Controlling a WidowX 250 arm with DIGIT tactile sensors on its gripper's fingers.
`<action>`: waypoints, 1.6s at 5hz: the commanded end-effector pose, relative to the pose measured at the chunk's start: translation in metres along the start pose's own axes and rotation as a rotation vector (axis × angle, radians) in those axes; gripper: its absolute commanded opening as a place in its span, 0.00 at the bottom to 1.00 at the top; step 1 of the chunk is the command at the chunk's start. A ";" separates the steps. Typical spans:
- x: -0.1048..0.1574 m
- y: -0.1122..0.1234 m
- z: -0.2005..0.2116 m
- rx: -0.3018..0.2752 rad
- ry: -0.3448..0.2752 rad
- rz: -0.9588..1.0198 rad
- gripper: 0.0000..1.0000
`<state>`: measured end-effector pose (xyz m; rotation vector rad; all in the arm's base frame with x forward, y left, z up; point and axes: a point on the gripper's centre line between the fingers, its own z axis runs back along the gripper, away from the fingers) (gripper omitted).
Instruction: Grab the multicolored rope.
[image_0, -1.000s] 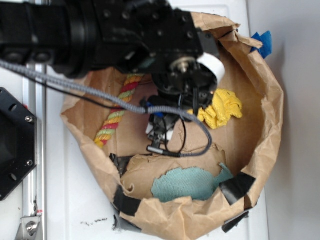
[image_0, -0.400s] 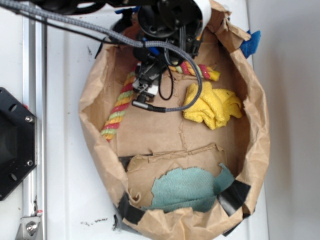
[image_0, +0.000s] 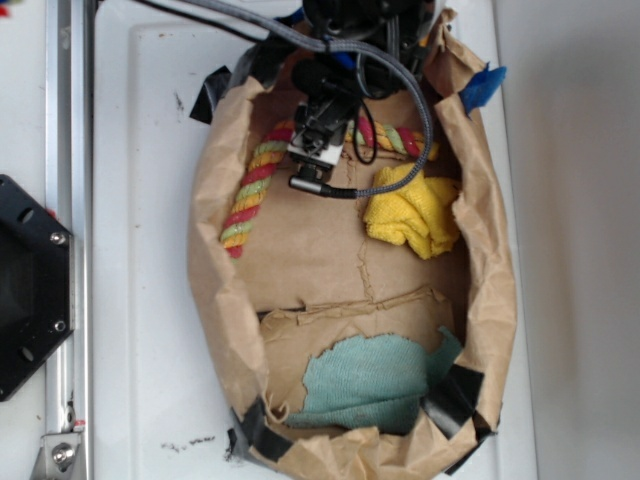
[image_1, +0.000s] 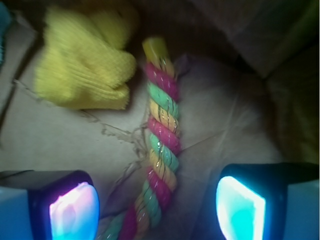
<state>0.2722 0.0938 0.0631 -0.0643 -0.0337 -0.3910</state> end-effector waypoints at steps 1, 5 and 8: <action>0.005 -0.017 -0.031 0.006 -0.028 -0.038 1.00; 0.004 -0.023 -0.035 0.026 -0.045 -0.043 0.00; 0.003 -0.022 -0.028 0.041 -0.048 -0.045 0.00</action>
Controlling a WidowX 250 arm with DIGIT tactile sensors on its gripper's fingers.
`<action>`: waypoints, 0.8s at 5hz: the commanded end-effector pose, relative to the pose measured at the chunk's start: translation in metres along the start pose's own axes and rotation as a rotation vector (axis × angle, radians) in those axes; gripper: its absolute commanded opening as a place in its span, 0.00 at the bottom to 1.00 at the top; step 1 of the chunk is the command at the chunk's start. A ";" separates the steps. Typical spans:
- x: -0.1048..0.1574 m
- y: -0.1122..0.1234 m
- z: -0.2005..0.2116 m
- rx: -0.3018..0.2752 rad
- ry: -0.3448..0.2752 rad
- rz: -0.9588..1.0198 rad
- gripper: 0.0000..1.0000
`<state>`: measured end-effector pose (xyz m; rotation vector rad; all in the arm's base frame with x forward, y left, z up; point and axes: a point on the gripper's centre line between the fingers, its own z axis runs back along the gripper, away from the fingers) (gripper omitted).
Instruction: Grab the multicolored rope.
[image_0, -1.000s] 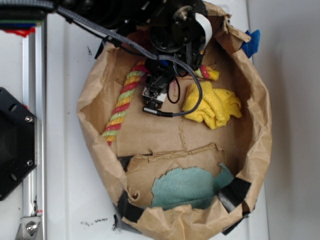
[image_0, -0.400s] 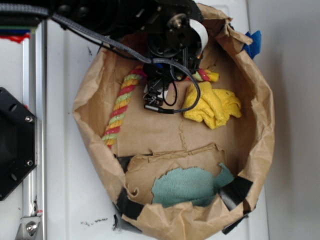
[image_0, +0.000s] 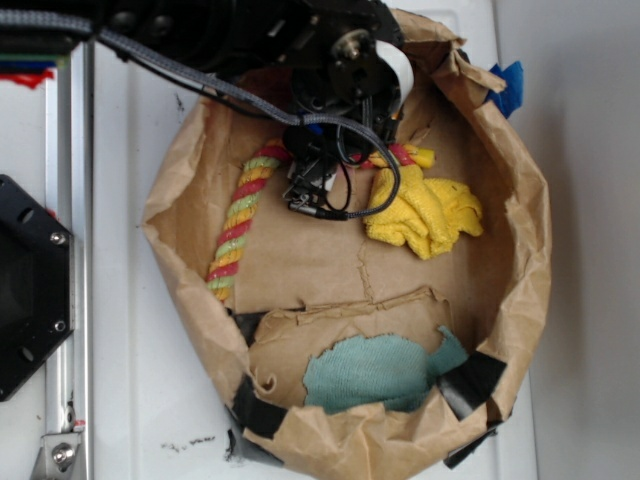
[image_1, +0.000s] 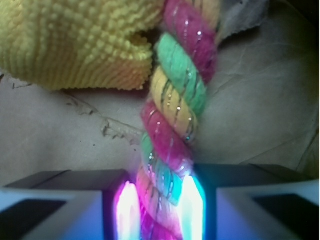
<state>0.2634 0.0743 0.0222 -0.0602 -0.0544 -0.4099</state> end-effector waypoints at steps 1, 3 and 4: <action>0.007 -0.007 0.029 0.072 -0.034 -0.002 0.00; 0.010 -0.061 0.119 0.152 -0.084 0.147 0.00; 0.012 -0.074 0.150 0.113 -0.083 0.275 0.00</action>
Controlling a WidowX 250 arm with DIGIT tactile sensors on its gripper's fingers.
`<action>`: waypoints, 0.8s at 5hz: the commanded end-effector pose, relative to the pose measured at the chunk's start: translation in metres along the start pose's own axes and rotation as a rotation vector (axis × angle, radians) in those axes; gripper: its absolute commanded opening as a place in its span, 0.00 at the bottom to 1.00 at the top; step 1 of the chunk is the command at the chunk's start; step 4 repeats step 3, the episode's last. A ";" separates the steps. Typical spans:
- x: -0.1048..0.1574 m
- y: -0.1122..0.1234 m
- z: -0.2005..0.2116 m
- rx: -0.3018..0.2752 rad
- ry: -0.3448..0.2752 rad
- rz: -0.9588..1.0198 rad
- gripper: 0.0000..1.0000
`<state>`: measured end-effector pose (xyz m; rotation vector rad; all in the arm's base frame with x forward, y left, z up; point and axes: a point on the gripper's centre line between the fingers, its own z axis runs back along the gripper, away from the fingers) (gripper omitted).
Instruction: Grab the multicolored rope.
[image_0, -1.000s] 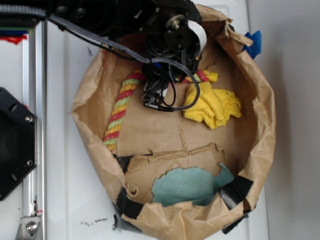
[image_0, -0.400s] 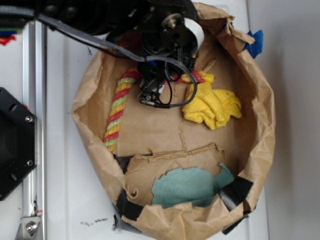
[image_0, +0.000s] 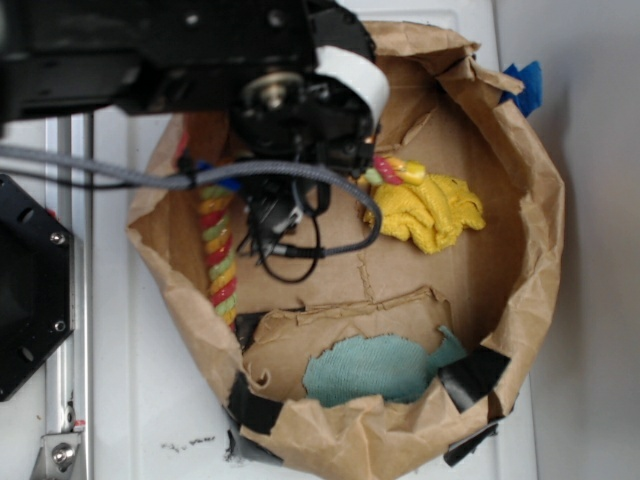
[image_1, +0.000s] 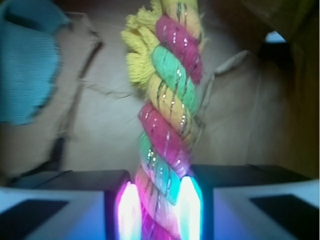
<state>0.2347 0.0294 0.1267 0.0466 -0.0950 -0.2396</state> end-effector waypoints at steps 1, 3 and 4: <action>0.016 -0.010 0.055 -0.034 -0.041 0.165 0.00; 0.020 -0.001 0.049 -0.049 -0.043 0.191 0.00; 0.020 -0.001 0.049 -0.049 -0.043 0.191 0.00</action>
